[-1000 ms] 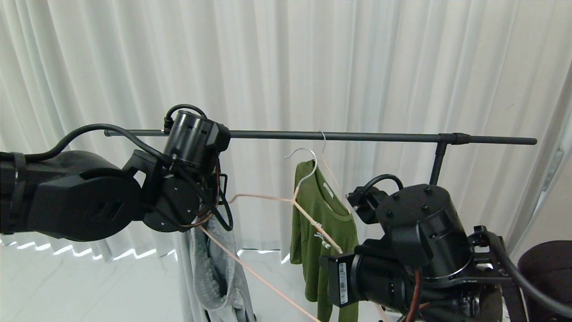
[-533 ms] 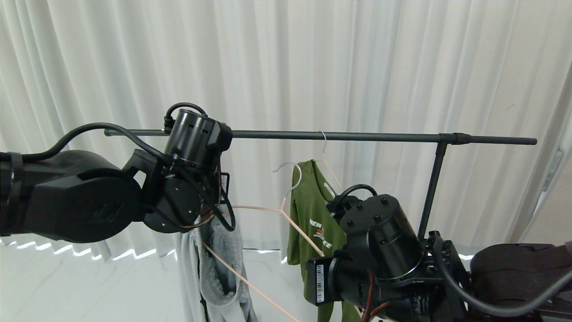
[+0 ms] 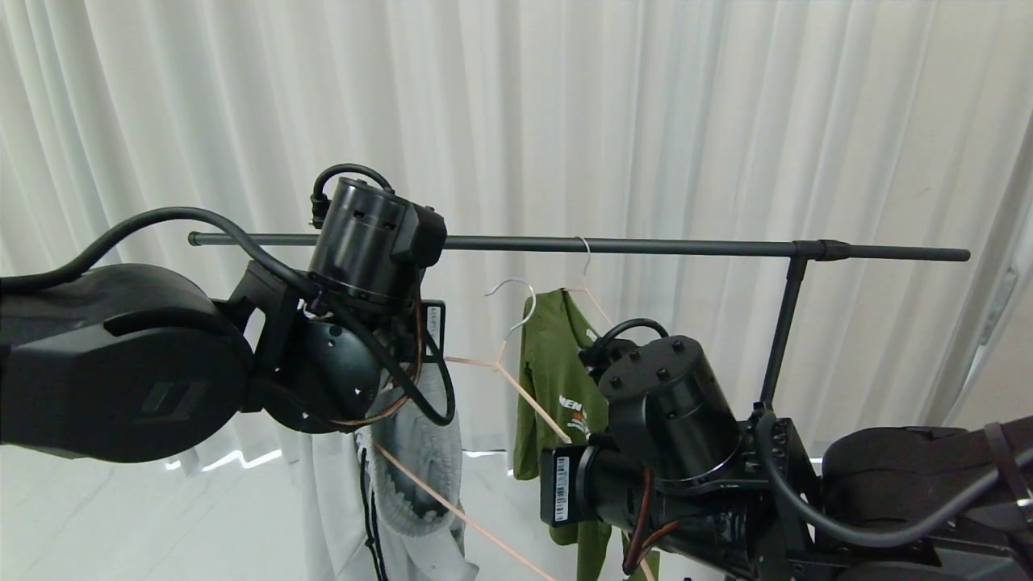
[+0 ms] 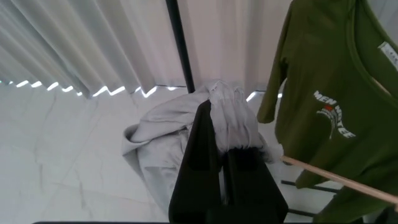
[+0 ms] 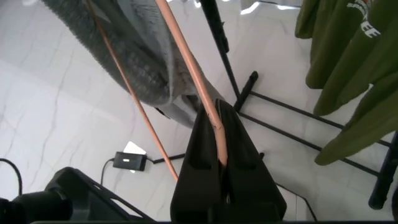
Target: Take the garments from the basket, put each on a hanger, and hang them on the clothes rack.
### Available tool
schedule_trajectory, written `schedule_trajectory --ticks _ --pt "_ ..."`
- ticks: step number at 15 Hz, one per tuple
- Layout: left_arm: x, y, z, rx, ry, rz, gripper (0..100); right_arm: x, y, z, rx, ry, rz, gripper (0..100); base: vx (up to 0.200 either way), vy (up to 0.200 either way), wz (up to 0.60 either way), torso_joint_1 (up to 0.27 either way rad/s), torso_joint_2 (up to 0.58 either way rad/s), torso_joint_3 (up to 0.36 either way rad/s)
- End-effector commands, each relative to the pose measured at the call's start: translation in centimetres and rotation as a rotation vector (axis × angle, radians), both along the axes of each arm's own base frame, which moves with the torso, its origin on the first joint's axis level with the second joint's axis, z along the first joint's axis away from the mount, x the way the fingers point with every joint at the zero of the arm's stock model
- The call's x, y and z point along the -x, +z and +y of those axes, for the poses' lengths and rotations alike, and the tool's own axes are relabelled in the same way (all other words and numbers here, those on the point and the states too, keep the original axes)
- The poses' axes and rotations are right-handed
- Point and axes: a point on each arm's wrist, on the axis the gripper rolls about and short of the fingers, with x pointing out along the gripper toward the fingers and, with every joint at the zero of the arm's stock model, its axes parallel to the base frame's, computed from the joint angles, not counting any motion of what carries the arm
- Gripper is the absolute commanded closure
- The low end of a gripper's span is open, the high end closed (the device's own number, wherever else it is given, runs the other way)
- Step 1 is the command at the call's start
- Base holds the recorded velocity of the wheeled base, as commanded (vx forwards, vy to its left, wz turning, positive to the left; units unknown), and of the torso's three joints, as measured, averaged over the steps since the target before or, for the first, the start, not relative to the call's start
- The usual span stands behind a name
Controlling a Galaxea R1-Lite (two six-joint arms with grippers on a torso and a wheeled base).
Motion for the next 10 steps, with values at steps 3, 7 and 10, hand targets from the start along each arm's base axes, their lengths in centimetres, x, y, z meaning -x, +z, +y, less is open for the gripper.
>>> schedule_trajectory --ticks 3,7,10 --pt "0.4 0.4 -0.7 0.024 -0.021 -0.013 100 0.5 0.1 0.9 -0.028 0.026 -0.013 100 0.000 0.000 0.00 0.000 0.00 0.000" --pt "0.2 1.5 -0.9 0.049 -0.023 -0.044 100 1.5 -0.1 1.6 -0.028 0.059 -0.004 100 0.000 0.000 0.00 0.000 0.00 0.000" --pt "1.2 1.1 -0.8 0.041 -0.042 -0.032 100 -0.1 0.5 1.4 -0.051 0.017 -0.018 100 0.000 0.000 0.00 0.000 0.00 0.000"
